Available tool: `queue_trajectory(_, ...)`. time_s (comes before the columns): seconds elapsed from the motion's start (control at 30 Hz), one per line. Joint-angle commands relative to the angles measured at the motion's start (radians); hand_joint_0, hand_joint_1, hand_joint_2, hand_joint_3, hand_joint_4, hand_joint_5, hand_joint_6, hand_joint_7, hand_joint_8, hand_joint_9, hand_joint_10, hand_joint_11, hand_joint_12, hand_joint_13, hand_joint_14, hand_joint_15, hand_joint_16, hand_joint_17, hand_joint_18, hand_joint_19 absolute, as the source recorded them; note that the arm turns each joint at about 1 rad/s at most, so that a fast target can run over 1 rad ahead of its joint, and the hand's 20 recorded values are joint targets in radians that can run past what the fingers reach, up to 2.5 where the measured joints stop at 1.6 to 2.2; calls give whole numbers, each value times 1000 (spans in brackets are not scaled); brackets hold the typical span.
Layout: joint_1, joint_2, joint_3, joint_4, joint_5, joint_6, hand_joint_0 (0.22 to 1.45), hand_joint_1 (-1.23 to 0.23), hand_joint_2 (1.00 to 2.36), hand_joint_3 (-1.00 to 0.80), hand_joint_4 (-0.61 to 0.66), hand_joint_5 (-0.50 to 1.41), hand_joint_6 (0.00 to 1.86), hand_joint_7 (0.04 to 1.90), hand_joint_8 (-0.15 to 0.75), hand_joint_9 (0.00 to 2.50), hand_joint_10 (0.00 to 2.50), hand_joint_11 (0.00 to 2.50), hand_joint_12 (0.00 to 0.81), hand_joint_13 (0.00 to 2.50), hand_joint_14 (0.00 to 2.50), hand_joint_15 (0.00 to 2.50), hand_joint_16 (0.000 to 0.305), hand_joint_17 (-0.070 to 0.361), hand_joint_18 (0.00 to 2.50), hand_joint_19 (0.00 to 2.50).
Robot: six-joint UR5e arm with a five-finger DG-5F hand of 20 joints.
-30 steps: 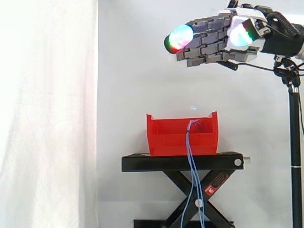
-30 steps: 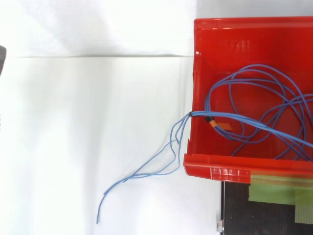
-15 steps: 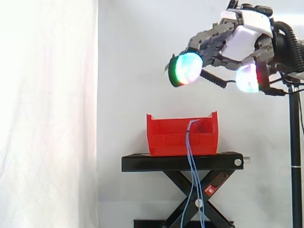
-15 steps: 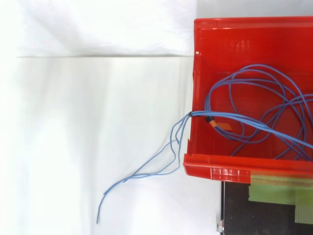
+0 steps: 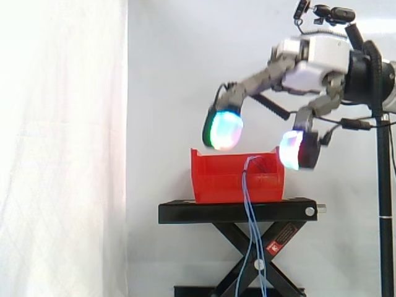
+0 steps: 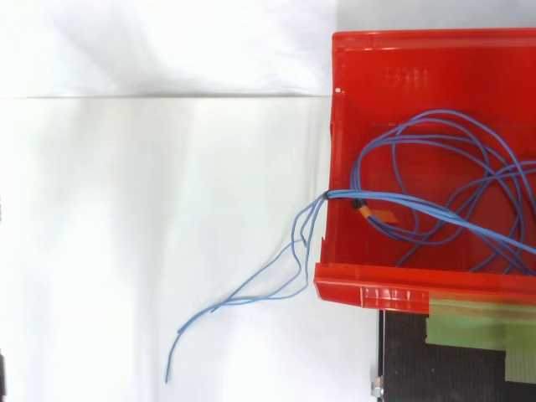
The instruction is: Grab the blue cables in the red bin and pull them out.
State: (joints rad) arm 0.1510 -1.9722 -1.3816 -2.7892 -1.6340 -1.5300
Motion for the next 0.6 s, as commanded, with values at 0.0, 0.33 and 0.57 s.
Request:
queue_trajectory(0.0, -1, -33, -1, -61, 48, -792, 755, -1007, 1000, -1000, 221, 564, 7, 627, 255, 652, 20, 667, 366, 514, 14, 365, 50, 113, 432, 425)
queue_trajectory(0.33, -34, -50, 1, -21, 45, -1048, 755, -989, 1000, -1000, 228, 561, 9, 614, 257, 653, 20, 649, 366, 497, 14, 359, 50, 113, 429, 427)
queue_trajectory(0.57, -60, -50, 1, 5, 6, -1204, 753, -983, 1000, -1000, 235, 564, 10, 614, 259, 657, 18, 652, 365, 500, 13, 353, 50, 114, 434, 426)
